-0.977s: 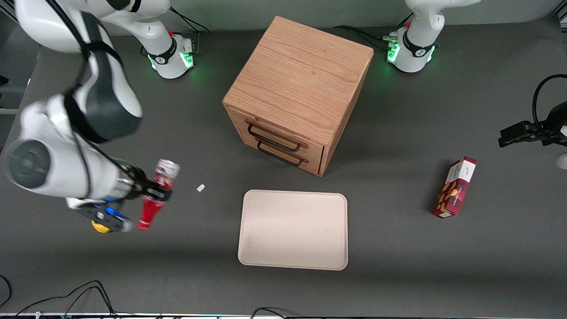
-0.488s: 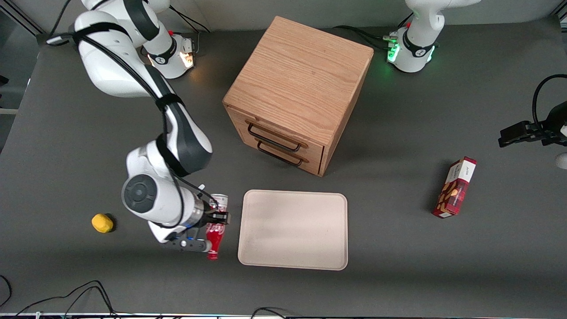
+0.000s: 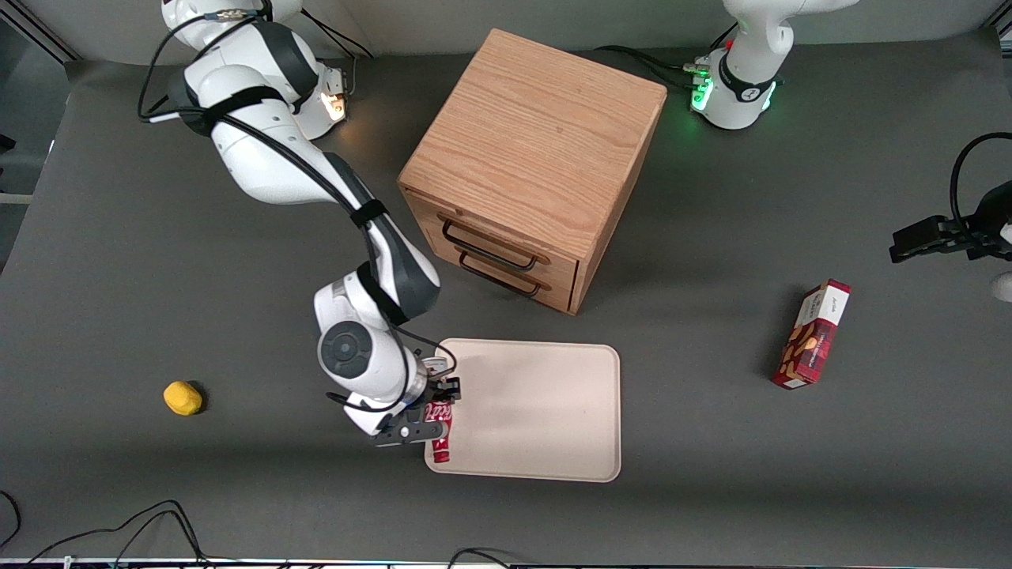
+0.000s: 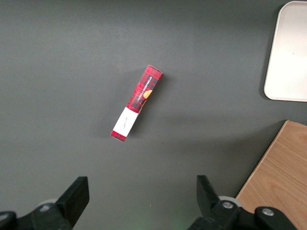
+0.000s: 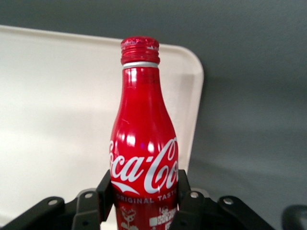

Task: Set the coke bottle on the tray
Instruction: 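Lower the held bottle onto the white tray with the right gripper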

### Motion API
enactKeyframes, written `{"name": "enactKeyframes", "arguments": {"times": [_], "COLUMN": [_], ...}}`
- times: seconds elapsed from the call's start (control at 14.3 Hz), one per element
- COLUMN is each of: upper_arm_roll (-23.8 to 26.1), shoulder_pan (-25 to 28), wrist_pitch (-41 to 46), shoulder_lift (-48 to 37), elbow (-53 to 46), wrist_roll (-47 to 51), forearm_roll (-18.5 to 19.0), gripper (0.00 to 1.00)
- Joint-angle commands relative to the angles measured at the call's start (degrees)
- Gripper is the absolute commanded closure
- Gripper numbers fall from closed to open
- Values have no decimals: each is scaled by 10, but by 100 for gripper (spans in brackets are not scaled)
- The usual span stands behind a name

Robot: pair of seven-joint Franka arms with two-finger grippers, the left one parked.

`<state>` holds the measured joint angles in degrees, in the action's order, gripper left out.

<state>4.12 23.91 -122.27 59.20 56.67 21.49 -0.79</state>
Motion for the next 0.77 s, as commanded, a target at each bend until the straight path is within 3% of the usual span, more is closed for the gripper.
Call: {"name": "enactKeyframes", "arguments": {"times": [0.0,0.56,0.7], "upper_arm_roll": [-14,-20,-22], "shoulder_pan": [11,14,14], "wrist_pitch": [-16,-27,-36], "shoulder_lift": [25,40,42], "elbow": [-32,-28,-27], "wrist_roll": [41,90,90], "forearm_roll": [0,1,2], "gripper": [100,100,76]}}
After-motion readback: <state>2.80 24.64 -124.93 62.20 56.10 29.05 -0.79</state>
